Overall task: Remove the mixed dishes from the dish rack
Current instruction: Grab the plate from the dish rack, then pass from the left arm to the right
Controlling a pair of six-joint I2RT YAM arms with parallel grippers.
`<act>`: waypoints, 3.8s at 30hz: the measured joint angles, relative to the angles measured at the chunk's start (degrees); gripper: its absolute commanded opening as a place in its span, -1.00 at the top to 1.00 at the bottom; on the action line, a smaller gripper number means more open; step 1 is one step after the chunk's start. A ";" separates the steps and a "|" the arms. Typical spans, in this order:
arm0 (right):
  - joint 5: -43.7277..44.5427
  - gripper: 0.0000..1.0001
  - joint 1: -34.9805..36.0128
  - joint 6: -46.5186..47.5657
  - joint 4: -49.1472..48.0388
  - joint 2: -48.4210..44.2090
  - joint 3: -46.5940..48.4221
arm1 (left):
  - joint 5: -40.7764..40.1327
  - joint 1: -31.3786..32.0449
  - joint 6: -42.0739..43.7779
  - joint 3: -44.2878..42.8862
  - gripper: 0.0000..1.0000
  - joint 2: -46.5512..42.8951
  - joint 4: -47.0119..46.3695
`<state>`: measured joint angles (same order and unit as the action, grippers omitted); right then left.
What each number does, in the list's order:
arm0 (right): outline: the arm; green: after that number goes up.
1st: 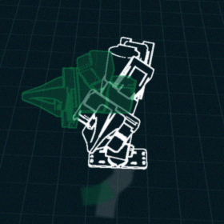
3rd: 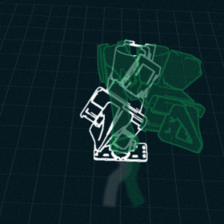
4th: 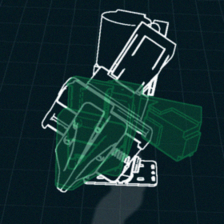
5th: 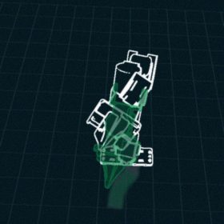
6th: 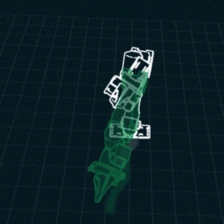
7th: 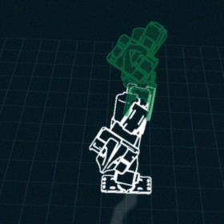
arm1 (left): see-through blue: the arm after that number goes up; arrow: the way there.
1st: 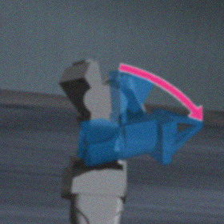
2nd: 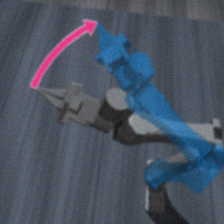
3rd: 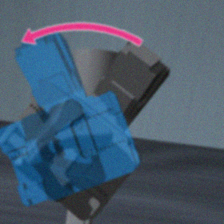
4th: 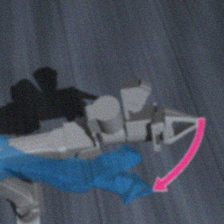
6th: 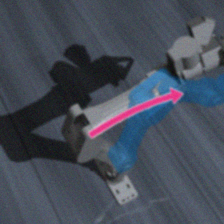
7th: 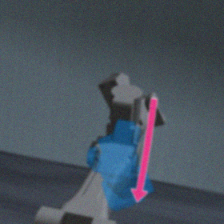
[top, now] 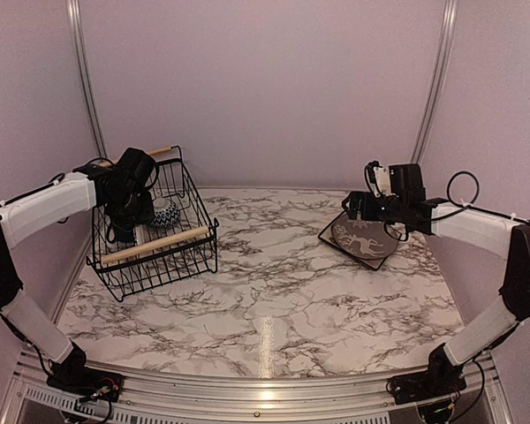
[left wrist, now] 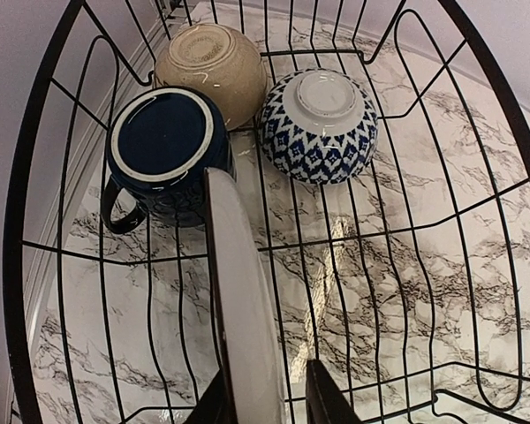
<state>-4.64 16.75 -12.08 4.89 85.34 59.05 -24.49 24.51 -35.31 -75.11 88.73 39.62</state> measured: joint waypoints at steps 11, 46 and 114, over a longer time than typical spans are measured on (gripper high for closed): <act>0.09 -0.96 0.00 -0.33 -0.79 -2.27 -1.57 | 0.48 0.00 -1.81 0.31 0.77 -0.04 -0.42; 0.00 -0.95 0.00 -1.18 -1.49 -2.78 -2.05 | 8.17 -4.46 -4.35 8.79 1.00 -17.59 -7.74; 37.22 -0.11 47.04 76.22 -40.09 12.83 11.69 | 37.53 6.75 -53.46 8.81 1.00 -11.17 -54.82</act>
<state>32.58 63.79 64.14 -35.20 98.17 70.74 13.04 31.27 -88.77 -66.30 77.56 -15.20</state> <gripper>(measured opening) 0.592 0.110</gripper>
